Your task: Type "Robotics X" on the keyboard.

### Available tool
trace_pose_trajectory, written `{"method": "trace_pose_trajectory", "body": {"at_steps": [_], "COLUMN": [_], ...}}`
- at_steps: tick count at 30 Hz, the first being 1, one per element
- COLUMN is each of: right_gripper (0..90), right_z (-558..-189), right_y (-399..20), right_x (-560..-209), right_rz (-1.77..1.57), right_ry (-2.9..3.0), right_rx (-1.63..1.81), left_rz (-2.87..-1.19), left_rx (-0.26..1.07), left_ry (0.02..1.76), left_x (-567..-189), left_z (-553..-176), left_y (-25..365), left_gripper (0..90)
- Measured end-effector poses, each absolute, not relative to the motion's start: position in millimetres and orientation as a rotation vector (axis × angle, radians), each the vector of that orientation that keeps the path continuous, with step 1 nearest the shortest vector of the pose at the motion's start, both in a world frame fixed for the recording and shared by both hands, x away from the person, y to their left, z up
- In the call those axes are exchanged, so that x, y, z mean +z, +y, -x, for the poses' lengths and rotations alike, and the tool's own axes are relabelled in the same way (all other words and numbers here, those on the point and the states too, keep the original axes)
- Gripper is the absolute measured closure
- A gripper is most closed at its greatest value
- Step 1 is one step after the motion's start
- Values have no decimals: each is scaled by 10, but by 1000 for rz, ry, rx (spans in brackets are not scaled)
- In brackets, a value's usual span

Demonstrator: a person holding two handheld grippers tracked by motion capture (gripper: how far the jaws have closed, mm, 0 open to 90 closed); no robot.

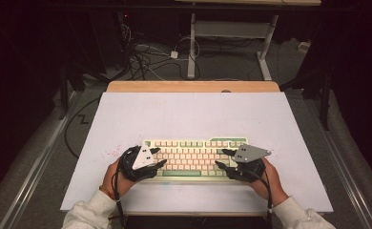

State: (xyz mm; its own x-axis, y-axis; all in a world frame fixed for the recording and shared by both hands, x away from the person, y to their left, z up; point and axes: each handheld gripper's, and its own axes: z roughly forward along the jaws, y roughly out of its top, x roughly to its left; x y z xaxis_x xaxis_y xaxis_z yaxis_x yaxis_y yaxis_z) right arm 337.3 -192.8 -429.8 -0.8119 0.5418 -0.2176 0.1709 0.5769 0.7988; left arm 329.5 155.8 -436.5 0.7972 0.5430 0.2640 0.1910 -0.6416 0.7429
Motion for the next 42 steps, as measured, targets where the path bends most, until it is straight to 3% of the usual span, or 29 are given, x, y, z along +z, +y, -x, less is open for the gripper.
{"method": "trace_pose_trajectory", "body": {"at_steps": [5,7,9,12,17,42], "right_gripper": [357,313,262,209,174,169], "right_z": [-3372,-3374,-3372,-3372,-3382,-3345], "right_y": [-1919,-1917,-1914,-1910,-1920,-2030], "right_x": [-4303,-4305,-4313,-4321,-4322,-4182], "right_rz": [-588,-593,-598,-609,-629,-574], "right_ry": [2335,2324,2304,2288,2261,2200], "right_rx": [1127,1123,1118,1115,1124,1116], "left_rz": [-2248,-2244,-2235,-2230,-2225,-2123], "left_rx": [621,649,649,642,674,747], "left_ry": [544,563,568,578,574,590], "left_x": [-4373,-4380,-4386,-4399,-4398,-4282], "left_z": [-3299,-3297,-3295,-3301,-3307,-3272], "left_y": [1559,1549,1551,1547,1535,1620], "left_gripper": [401,280,274,142,145,146]}}
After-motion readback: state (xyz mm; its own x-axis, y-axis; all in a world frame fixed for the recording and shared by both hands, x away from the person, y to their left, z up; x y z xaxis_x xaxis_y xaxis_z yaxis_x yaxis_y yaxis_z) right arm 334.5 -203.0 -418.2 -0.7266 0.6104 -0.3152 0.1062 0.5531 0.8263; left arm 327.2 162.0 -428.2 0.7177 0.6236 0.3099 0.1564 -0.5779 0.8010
